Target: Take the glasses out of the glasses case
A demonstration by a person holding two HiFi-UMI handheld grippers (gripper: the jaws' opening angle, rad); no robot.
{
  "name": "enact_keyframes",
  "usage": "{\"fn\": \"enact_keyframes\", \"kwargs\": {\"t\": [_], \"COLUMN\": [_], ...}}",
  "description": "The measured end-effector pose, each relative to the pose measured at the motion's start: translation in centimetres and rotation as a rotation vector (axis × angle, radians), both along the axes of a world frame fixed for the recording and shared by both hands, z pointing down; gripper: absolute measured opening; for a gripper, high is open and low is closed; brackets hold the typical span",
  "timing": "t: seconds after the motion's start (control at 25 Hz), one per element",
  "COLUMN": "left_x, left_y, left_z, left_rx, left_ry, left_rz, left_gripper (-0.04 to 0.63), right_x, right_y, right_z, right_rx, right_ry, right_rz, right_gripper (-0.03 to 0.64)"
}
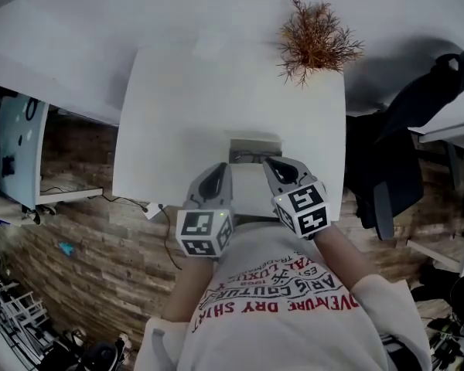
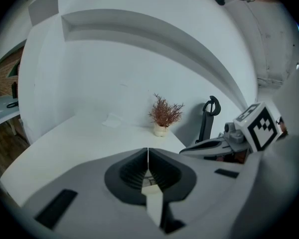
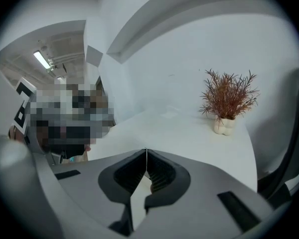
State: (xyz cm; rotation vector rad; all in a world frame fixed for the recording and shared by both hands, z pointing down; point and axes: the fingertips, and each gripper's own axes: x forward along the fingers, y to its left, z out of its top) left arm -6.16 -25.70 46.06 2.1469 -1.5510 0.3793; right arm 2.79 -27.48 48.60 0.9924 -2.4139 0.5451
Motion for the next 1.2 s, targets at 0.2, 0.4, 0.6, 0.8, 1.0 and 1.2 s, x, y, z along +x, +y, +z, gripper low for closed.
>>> {"fn": "enact_keyframes", "kwargs": {"t": [0.2, 0.4, 0.6, 0.8, 1.0, 1.2], "left_x": [-0.3, -0.6, -1.0, -1.4, -2.1, -2.5], "left_y": [-2.0, -3.8, -4.4, -3.8, -3.4, -3.1], "left_z": [1.4, 3.0, 4.2, 5.5, 6.2, 6.7], "left_rx": [-0.048, -0.089, -0.11, -0.141, -0.161, -0.181], "left_ry": [0.01, 0.031, 0.038, 0.046, 0.054, 0.077], "left_rz": [0.039, 0.069, 0.096, 0.11, 0.1, 0.084], "left_gripper": [0.008, 0.008, 0.008, 0.008, 0.008, 0.009], "right_x": [-0.8, -2.1, -3.2, -3.5, -3.6, -3.6], "right_y": [-0.7, -1.4, -2.0, -2.2, -2.4, -2.2], "right_z": [3.7, 6.5, 9.0, 11.0, 12.3, 13.2], "right_rx": [-0.089, -0.131, -0.134, -0.151, -0.189, -0.205], "right_ry": [0.067, 0.174, 0.322, 0.434, 0.494, 0.55], "right_rz": [-0.032, -0.115, -0.246, -0.355, -0.439, -0.525], "right_gripper": [0.015, 0.015, 0.117, 0.117, 0.103, 0.067]}}
